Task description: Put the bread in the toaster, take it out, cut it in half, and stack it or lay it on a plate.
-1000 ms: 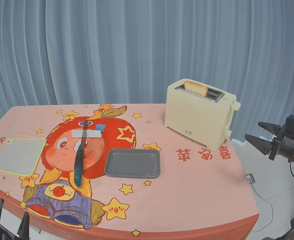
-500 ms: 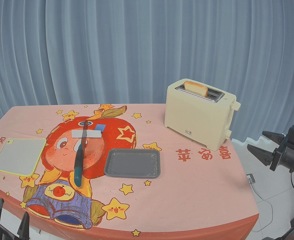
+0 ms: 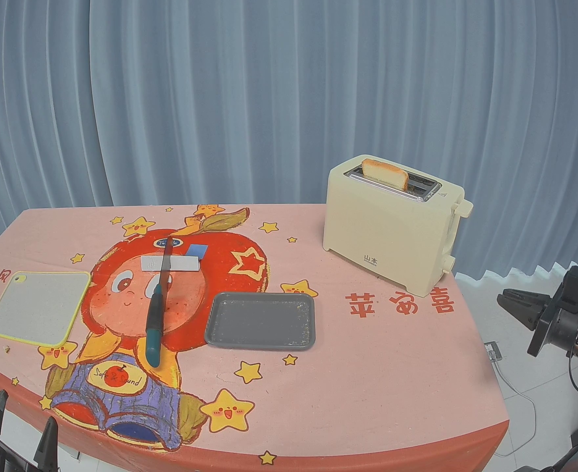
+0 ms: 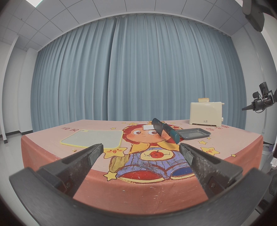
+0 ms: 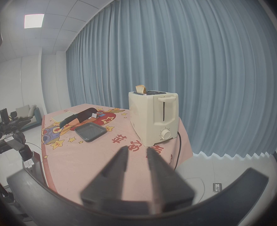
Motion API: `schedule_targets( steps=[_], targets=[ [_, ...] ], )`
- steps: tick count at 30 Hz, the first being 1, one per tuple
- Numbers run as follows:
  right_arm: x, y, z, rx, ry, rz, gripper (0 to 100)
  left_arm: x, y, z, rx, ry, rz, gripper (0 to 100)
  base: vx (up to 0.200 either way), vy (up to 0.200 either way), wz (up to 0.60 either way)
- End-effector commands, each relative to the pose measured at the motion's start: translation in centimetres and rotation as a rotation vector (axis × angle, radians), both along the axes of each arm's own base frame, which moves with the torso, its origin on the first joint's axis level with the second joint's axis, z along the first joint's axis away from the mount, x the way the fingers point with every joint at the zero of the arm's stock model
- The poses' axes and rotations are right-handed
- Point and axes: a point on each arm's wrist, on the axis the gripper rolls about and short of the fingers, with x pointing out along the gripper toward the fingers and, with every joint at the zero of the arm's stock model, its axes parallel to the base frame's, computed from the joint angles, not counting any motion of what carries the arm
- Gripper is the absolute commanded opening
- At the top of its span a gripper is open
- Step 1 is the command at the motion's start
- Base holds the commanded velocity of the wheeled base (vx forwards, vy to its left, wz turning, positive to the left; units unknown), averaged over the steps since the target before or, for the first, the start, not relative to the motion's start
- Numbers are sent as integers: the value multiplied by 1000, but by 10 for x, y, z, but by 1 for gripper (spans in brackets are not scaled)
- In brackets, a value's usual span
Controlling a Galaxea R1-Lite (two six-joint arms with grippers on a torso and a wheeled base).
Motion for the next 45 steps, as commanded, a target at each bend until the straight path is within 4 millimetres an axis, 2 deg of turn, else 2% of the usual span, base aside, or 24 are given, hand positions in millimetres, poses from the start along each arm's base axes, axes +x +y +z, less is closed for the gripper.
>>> schedule_targets(
  steps=[1,23,30,37,45],
  targets=[
    [-5,1,-5,-4,19,2,0,0,0,-5,0,3,0,100,0,0,0],
    [-9,-1,-20,-17,89,-17,0,0,0,-5,1,3,1,100,0,0,0],
    [-7,-1,-30,-23,148,-21,0,0,0,-5,1,3,0,100,0,0,0],
    [-1,-1,-47,-35,239,-25,0,0,0,-5,0,3,1,100,0,0,0],
    [14,0,-50,-56,260,-59,0,0,0,-5,0,3,1,100,0,0,0]
  ],
)
